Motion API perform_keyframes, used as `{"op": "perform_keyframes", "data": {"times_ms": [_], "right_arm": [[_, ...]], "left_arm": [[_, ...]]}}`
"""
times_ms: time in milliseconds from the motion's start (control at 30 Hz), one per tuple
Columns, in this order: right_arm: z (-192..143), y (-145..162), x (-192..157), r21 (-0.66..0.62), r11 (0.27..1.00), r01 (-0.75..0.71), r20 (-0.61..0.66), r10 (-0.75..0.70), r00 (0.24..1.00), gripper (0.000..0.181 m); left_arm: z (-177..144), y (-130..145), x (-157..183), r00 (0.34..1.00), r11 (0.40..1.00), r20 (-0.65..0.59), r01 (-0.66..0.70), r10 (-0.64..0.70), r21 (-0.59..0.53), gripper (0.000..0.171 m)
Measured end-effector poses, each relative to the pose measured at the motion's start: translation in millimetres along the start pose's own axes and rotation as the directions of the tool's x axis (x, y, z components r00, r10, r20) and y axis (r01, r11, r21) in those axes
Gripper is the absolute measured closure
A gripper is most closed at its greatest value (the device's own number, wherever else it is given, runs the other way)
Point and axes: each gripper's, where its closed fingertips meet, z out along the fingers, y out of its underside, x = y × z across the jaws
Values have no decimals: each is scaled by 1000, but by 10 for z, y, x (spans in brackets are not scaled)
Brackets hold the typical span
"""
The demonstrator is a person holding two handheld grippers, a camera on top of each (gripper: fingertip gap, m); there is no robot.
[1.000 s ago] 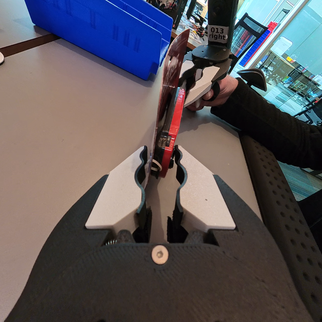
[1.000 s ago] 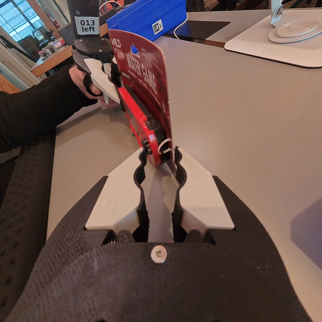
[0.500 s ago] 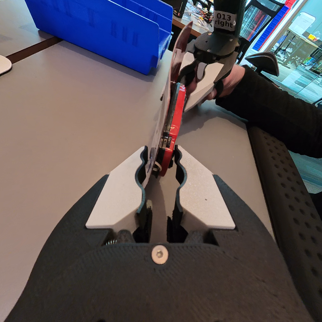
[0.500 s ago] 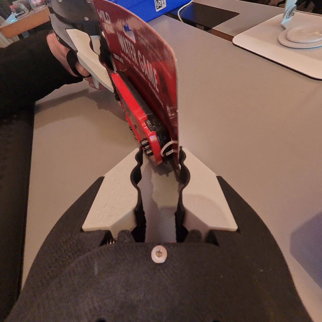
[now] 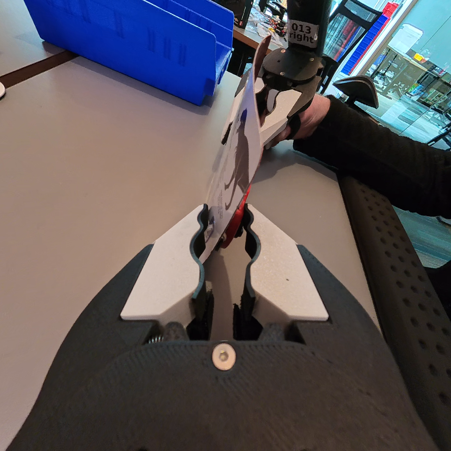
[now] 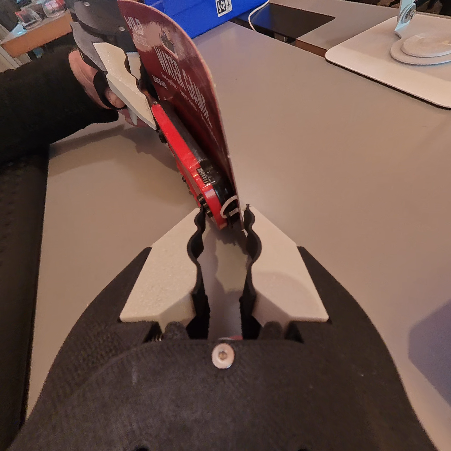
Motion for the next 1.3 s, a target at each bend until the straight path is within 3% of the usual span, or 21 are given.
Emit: {"op": "perform_keyframes", "data": {"times_ms": [833,1100,1300], "right_arm": [[-24,-17,-11,23,998,-53,35,52,998,147],[-122,-184,0,135,986,-99,64,91,994,145],[-122,-165,-18,122,990,-78,65,70,995,141]], "left_arm": [[-105,-10,-79,999,999,1,34,-34,33,144],[-108,-8,-80,1000,999,-9,21,-20,32,145],[-106,-12,-91,999,999,-17,29,-29,39,145]]}}
